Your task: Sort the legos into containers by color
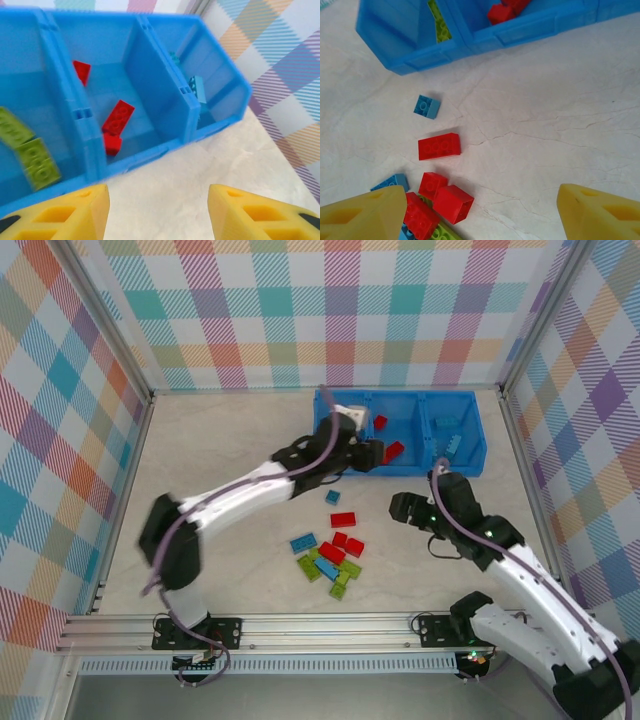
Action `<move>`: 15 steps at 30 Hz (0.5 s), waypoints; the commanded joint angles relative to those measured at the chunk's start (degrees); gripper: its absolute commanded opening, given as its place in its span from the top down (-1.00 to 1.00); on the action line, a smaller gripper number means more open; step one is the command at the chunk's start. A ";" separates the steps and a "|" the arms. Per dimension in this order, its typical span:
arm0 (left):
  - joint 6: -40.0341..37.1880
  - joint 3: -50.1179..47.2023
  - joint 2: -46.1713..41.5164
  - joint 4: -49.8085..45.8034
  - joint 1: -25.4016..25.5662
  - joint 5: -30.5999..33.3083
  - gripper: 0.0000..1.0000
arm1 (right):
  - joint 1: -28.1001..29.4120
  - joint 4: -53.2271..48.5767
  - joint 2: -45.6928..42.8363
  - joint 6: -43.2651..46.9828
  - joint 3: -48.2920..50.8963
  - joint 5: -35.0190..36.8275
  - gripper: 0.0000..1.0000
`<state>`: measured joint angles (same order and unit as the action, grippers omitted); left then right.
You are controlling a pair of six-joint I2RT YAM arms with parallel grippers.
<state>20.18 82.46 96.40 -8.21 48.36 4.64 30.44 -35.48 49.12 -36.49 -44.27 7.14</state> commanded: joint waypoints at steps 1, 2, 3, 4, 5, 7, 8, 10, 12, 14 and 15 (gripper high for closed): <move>-5.74 -9.93 -16.16 2.66 0.44 2.71 -0.09 | 1.91 3.42 6.25 0.33 -3.52 -2.56 -0.54; -8.12 -12.66 -20.83 0.62 0.47 2.57 -0.10 | 3.14 4.79 8.86 0.24 -4.18 -2.67 -0.52; -11.15 -14.85 -25.26 -2.17 0.56 2.06 -0.11 | 4.37 6.57 11.87 0.21 -4.83 -3.04 -0.50; -13.68 -16.53 -28.97 -4.88 0.54 1.37 -0.12 | 5.42 7.96 14.55 0.17 -5.54 -3.26 -0.50; -16.59 -18.38 -32.84 -8.25 0.53 0.24 -0.13 | 6.59 9.37 17.95 -0.03 -6.62 -3.20 -0.49; -22.37 -21.40 -39.67 -15.18 0.53 -3.66 -0.16 | 8.36 10.28 24.64 -0.48 -9.78 -2.06 -0.48; -25.57 -22.54 -42.82 -18.87 0.61 -6.38 -0.22 | 9.24 10.64 28.10 -0.73 -11.72 -1.00 -0.48; -31.03 -23.87 -47.06 -25.25 1.70 -9.44 -0.37 | 10.74 12.47 33.92 -1.02 -14.82 0.57 -0.48; -34.27 -24.24 -50.02 -31.26 2.14 -12.83 -0.49 | 12.28 14.59 39.74 -2.07 -17.98 2.93 -0.49; -35.87 -24.57 -51.42 -35.90 2.18 -13.75 -0.57 | 13.19 13.24 45.20 -4.53 -22.24 5.90 -0.49; -37.58 -25.35 -51.94 -37.64 2.18 -13.88 -0.62 | 13.40 10.86 48.65 -6.13 -25.47 7.83 -0.50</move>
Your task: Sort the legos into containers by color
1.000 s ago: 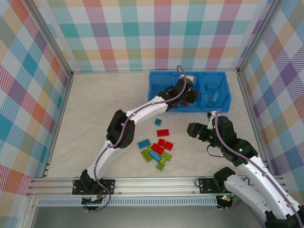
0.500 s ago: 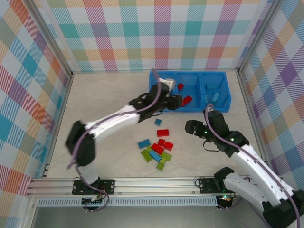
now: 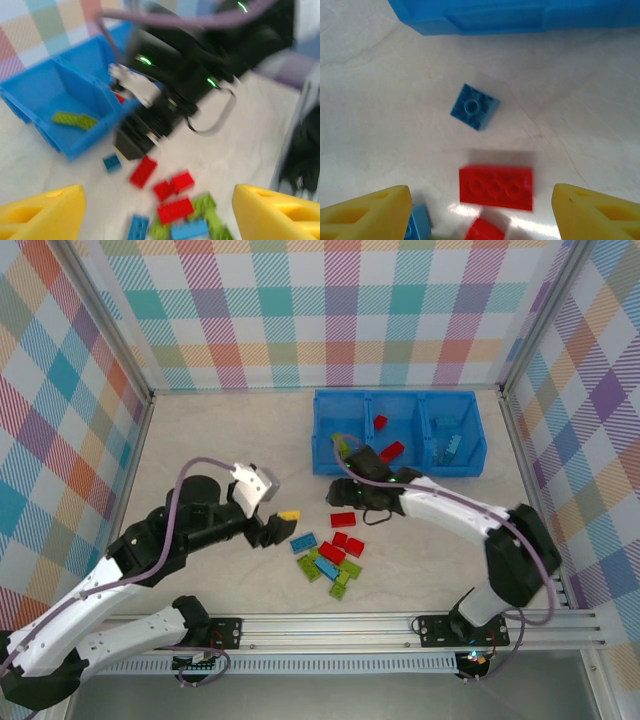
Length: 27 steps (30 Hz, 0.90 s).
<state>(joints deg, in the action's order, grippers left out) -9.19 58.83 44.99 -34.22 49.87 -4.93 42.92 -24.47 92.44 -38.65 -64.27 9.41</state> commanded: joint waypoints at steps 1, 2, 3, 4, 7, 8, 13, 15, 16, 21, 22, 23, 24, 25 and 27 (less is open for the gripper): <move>-10.20 -2.67 -0.96 -12.64 0.74 -4.71 -0.67 | 1.10 -1.69 7.30 -4.65 -7.44 6.66 -0.50; -12.40 -4.15 -1.38 -13.44 0.70 -5.11 -0.73 | 1.36 -3.65 9.94 -5.38 -10.05 7.98 -0.51; -14.28 -5.54 -1.78 -13.67 0.67 -5.66 -0.79 | 1.62 -5.55 12.32 -5.98 -12.54 9.10 -0.51; -16.06 -6.62 -2.07 -13.40 0.67 -6.76 -0.84 | 1.85 -7.01 14.33 -6.73 -14.45 9.96 -0.51; -18.63 -9.72 -3.24 -9.45 0.72 -12.85 -0.87 | 2.40 -10.17 19.60 -8.72 -19.02 11.37 -0.51; -19.09 -10.06 -3.42 -8.26 0.67 -15.51 -0.87 | 2.56 -11.24 21.10 -9.35 -20.29 11.76 -0.51; -19.93 -9.89 -3.57 -7.52 0.68 -16.67 -0.89 | 3.23 -13.14 25.81 -11.15 -23.04 12.62 -0.41; -19.99 -10.23 -3.51 -7.66 0.67 -15.56 -0.90 | 3.27 -13.26 26.85 -11.48 -23.37 12.34 -0.26; -19.94 -10.32 -3.59 -7.71 0.67 -15.46 -0.92 | 3.39 -13.32 27.20 -11.68 -23.36 12.37 -0.20; -20.15 -10.75 -3.85 -7.18 0.67 -16.17 -1.00 | 3.63 -12.29 27.78 -12.06 -22.64 12.55 0.13; -20.24 -10.83 -3.86 -7.09 0.67 -16.17 -1.00 | 3.66 -12.14 27.58 -11.95 -22.40 12.48 0.17; -20.31 -10.86 -3.86 -7.01 0.67 -16.15 -1.00 | 3.61 -11.66 27.26 -11.85 -22.11 12.24 0.22; -20.32 -10.94 -3.87 -6.87 0.67 -16.00 -1.00 | 3.63 -10.52 26.58 -11.05 -21.27 11.57 0.33; -20.22 -11.01 -3.94 -6.78 0.67 -15.91 -1.00 | 3.67 -9.39 25.59 -10.72 -20.32 11.22 0.42; -20.14 -11.10 -4.03 -6.44 0.67 -15.95 -1.00 | 3.74 -6.25 22.19 -10.27 -16.91 10.99 0.49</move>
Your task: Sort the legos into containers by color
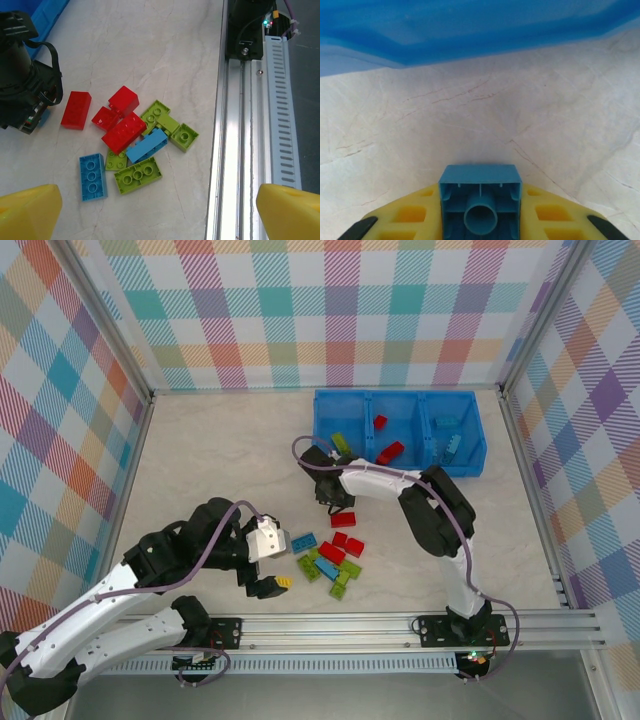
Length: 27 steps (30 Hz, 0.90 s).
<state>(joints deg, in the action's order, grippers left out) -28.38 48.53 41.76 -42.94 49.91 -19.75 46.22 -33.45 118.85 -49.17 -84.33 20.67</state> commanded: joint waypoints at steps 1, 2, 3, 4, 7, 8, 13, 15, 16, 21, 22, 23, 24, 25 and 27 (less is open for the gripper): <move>-0.89 -0.90 -0.88 2.57 0.63 -1.00 -1.00 | 0.37 4.06 -6.04 0.51 4.70 -0.28 0.49; -0.71 -1.00 -1.02 2.99 0.65 -0.99 -1.00 | 0.45 5.25 -8.37 0.94 6.40 -0.19 0.49; -0.63 -1.03 -1.27 3.50 0.64 -0.99 -1.00 | 0.39 6.57 -11.02 1.76 8.38 -0.25 0.48; -0.49 -1.19 -1.54 4.04 0.63 -0.99 -1.00 | 0.36 7.76 -13.54 2.63 10.06 -0.27 0.47; 0.81 -1.72 -2.79 6.75 0.63 0.29 -1.00 | 0.30 11.50 -22.78 5.66 15.97 1.85 0.44; 1.54 -1.90 -3.26 7.83 0.63 1.46 -1.00 | -0.08 12.51 -26.50 6.84 18.08 2.74 0.44; 3.89 -3.48 -7.57 12.34 0.50 5.79 -1.00 | -7.96 13.40 -40.62 10.77 24.77 4.98 0.47; 4.28 -4.35 -9.65 13.93 0.37 6.19 -1.00 | -14.45 12.87 -44.61 12.80 25.98 3.93 0.48; 4.38 -4.62 -10.29 14.26 0.28 6.46 -1.00 | -17.49 12.66 -45.74 13.72 26.21 3.42 0.48; 4.91 -4.73 -11.11 13.44 0.10 7.96 -1.00 | -34.32 13.23 -43.04 18.17 23.77 -2.64 0.47; 5.00 -4.60 -11.02 13.16 0.13 8.18 -1.00 | -36.67 13.32 -41.19 18.46 22.60 -3.77 0.48; 5.17 -4.59 -10.94 12.97 0.11 8.47 -1.00 | -39.00 13.30 -38.48 18.73 20.88 -5.02 0.48; 5.33 -4.45 -10.91 12.79 0.11 8.81 -1.00 | -40.65 13.32 -35.60 19.06 18.95 -6.20 0.48; 5.47 -4.35 -11.00 12.63 0.12 9.30 -1.00 | -41.80 13.20 -33.04 19.20 17.24 -7.06 0.48; 5.77 -4.36 -11.17 12.29 0.07 10.86 -1.00 | -43.59 12.47 -27.36 18.90 13.24 -8.54 0.46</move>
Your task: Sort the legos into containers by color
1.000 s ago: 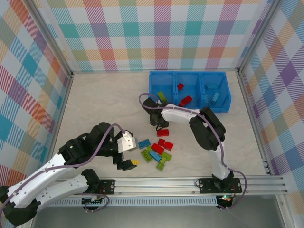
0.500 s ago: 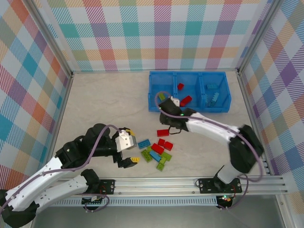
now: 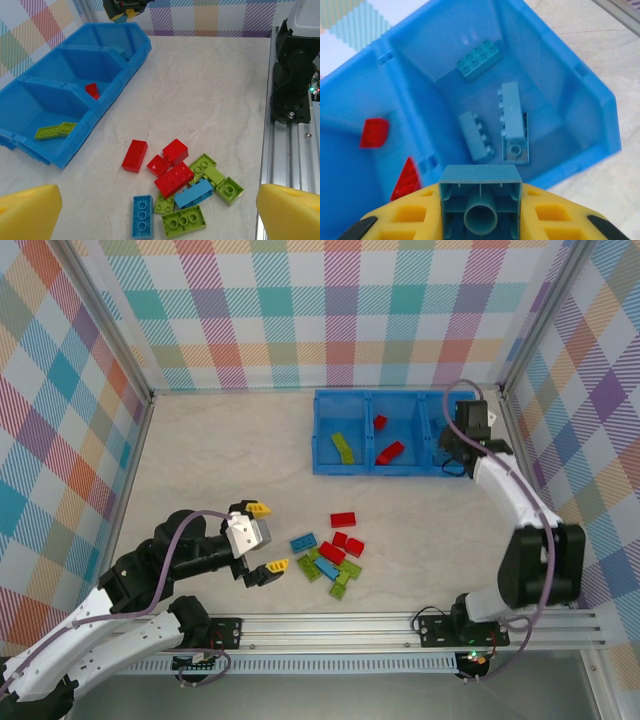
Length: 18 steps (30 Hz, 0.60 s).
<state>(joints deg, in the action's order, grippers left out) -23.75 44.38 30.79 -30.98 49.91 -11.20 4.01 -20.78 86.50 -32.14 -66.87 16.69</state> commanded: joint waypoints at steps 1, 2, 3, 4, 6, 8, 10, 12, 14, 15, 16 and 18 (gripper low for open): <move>1.37 -0.11 -0.36 0.14 0.07 3.03 -1.00 | -1.83 -0.65 7.33 1.74 -6.05 -4.98 0.41; 1.55 -0.09 -0.53 -0.06 0.08 3.60 -1.00 | -2.06 -0.83 8.95 1.66 -7.24 -4.54 0.36; 1.68 -0.17 -0.71 -0.21 0.05 4.03 -1.00 | -2.08 -0.64 10.29 1.48 -8.19 -3.33 0.31; 1.77 -0.32 -0.97 -0.31 0.06 4.34 -1.00 | -2.13 0.06 11.20 1.38 -8.64 -2.43 0.25; 1.95 -0.53 -1.38 -0.31 0.06 4.85 -1.00 | -2.29 0.26 12.41 1.29 -9.93 -1.88 0.09; 2.03 -0.76 -1.67 -0.22 0.06 5.18 -1.00 | -2.27 -1.66 13.42 1.30 -12.04 -1.92 -0.05; 2.04 -0.81 -1.63 0.01 0.03 5.46 -1.00 | -2.32 -3.02 12.92 1.46 -13.23 -2.40 -0.10; 2.03 -0.79 -1.35 0.21 -0.05 5.71 -1.00 | -2.28 -3.09 10.95 1.40 -12.66 -3.57 -0.16; 2.16 -0.62 -0.98 0.22 -0.12 5.99 -1.00 | -2.29 -2.17 7.60 1.19 -10.51 -6.72 -0.20; 2.37 -0.57 -0.79 0.26 -0.21 6.18 -1.00 | -2.24 -1.63 5.26 0.68 -8.76 -9.40 -0.22; 2.83 -0.54 -0.58 0.46 -0.21 6.57 -1.00 | -2.09 -0.87 2.51 0.06 -6.79 -12.62 -0.23; 4.12 -0.44 -0.08 0.83 -0.49 7.63 -1.00 | -0.90 1.17 -2.52 -0.57 -2.31 -19.20 -0.23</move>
<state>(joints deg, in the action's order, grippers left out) -21.65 44.38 30.13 -31.29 49.78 -5.39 2.00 -21.63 91.37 -31.29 -72.88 7.22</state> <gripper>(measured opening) 0.998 0.614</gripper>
